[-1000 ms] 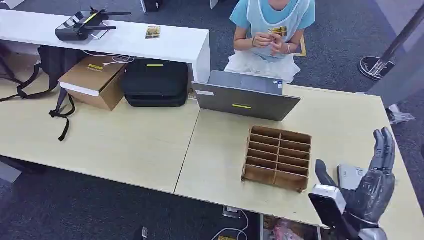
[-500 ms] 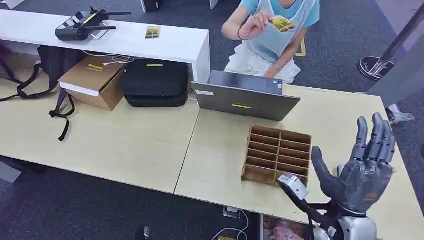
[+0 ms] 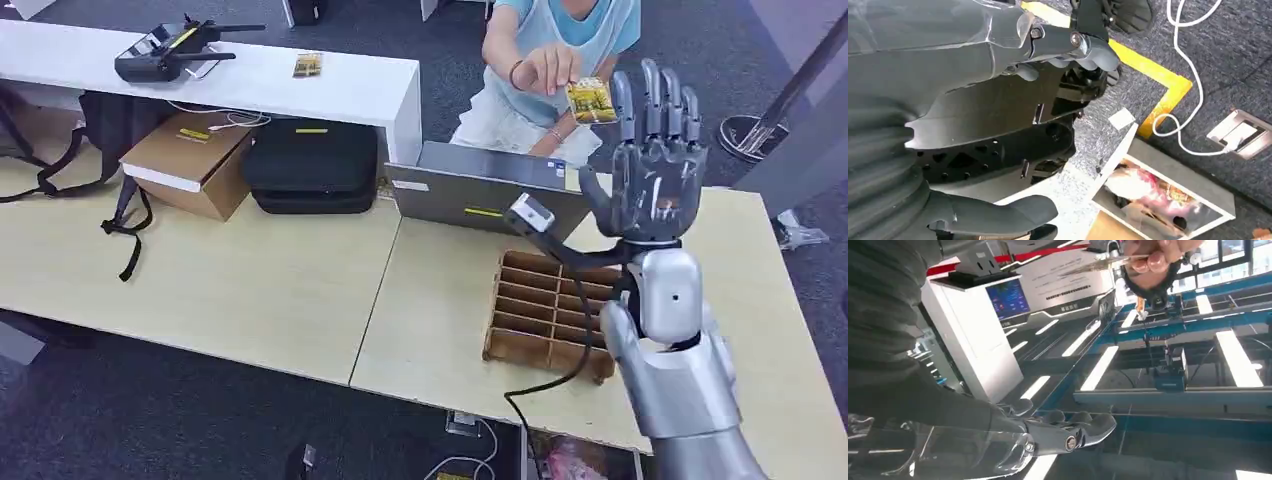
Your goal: Pass the card to the sensor for recognition and then transmit it.
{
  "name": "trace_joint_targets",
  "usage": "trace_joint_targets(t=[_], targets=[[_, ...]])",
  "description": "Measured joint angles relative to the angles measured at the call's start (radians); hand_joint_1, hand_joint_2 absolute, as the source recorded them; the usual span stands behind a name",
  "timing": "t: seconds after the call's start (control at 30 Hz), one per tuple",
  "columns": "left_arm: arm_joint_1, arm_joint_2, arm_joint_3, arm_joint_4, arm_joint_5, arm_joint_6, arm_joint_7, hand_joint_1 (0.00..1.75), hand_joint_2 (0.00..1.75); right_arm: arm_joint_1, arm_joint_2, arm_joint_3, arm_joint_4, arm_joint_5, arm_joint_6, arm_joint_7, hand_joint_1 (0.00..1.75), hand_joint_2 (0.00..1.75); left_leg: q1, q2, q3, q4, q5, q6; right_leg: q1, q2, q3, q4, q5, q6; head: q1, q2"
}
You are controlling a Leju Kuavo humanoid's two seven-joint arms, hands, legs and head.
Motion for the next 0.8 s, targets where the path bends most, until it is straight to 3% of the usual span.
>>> trace_joint_targets(t=[0.33, 0.8], targets=[[-0.013, -0.026, 0.0, 0.0, -0.006, 0.0, 0.0, 0.0, 1.75, -0.18, -0.008, 0.007, 0.296, -0.013, -0.025, -0.001, 0.0, 1.75, 0.0, -0.001, -0.001, 0.0, 0.0, 0.0, 0.0, -0.001, -0.001, 0.0, 0.0, 0.0, 0.0, 0.0], [-0.016, -0.03, 0.0, 0.0, -0.003, 0.0, 0.0, 0.0, 1.75, -0.247, -0.008, 0.028, 0.434, -0.016, -0.061, -0.002, 0.0, 1.75, 0.0, -0.001, -0.001, 0.0, 0.0, 0.0, 0.0, -0.001, -0.001, 0.0, 0.0, 0.0, 0.0, 0.0]])
